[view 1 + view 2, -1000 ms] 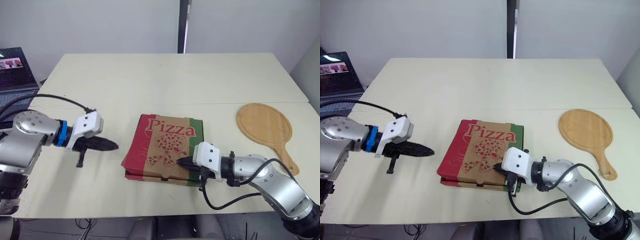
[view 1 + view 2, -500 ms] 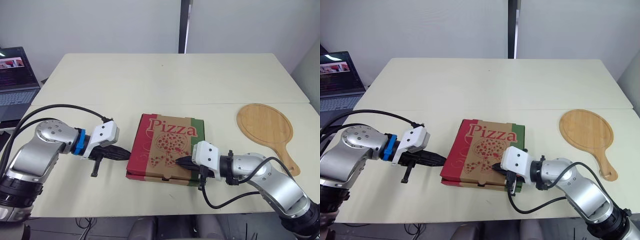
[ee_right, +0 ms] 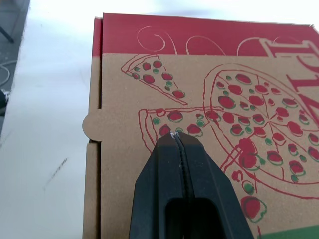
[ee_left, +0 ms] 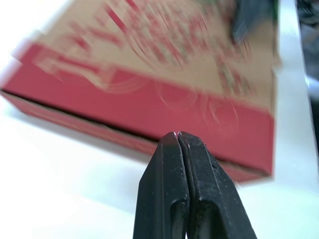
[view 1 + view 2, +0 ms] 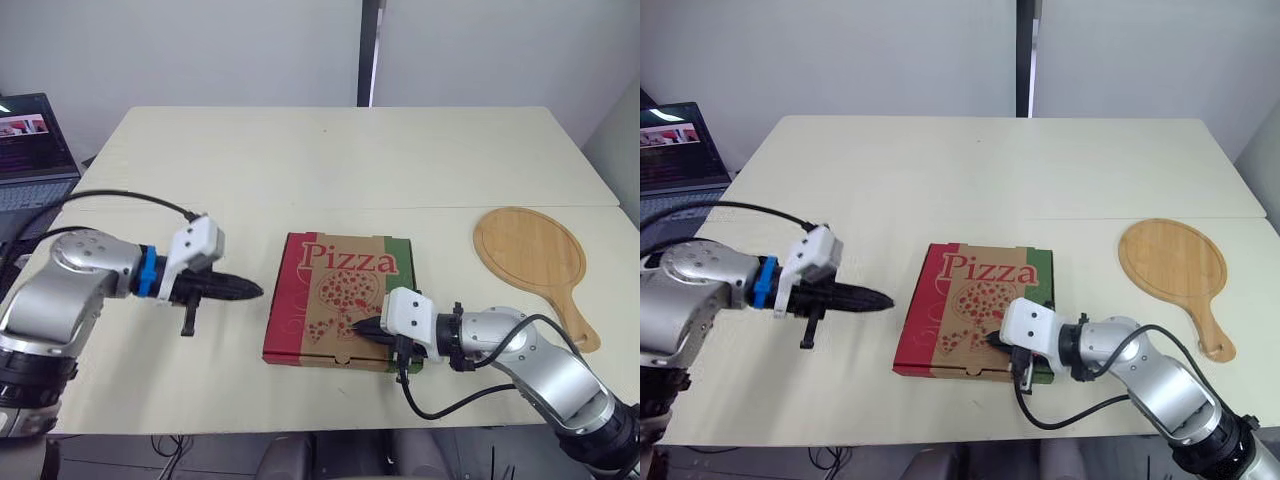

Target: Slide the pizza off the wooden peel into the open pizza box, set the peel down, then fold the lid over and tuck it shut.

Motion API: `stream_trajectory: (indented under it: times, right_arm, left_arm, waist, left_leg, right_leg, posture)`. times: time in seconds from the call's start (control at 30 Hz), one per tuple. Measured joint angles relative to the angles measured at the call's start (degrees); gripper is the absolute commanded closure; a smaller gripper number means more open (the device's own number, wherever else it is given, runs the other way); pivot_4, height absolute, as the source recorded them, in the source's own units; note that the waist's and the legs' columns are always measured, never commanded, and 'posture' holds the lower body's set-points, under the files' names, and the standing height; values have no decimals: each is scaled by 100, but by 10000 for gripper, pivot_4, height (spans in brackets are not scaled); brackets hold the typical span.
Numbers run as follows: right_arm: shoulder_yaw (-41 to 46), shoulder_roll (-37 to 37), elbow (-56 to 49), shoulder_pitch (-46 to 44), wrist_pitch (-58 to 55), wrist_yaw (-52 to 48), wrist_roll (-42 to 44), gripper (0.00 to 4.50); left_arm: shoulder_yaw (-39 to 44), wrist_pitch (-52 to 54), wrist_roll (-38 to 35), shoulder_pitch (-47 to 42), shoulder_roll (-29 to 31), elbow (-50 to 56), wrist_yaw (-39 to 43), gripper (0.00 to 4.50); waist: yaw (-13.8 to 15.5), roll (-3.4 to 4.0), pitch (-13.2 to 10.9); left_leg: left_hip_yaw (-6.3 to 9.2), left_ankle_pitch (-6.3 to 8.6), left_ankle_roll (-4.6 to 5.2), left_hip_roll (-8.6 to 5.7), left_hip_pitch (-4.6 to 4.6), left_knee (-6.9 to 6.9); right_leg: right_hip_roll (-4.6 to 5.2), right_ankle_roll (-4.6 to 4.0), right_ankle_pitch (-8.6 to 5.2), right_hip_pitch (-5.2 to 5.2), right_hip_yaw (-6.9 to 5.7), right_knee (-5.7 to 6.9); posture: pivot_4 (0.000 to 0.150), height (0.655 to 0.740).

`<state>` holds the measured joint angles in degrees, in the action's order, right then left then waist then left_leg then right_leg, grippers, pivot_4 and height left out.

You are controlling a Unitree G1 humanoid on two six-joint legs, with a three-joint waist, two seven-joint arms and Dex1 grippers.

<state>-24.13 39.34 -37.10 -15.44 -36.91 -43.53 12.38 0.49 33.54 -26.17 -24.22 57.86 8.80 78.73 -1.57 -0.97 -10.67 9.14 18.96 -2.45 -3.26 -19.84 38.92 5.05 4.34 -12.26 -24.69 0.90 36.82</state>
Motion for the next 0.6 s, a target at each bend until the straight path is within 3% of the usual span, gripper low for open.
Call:
stream_trajectory:
  times: [0.43,0.6]
  right_arm:
    - [-103,-36,226,16,430,-21,-453,44783]
    - [601,-282,168,337,459,102,-130,44783]
  left_arm:
    - [-922,-910,838,338,-725,-51,-617,45000]
    - [-439,-360,255,630,-1096,19,-987,45000]
  waist:
    - [25,7,10]
    - [27,3,7]
  left_leg:
    - [1,-2,-3,-2,12,0]
    - [6,0,0,0,14,0]
  right_leg:
    - [3,0,0,16,1,-1]
    - [2,0,0,18,-2,-3]
  posture:
    - [1500,7350]
    - [1500,7350]
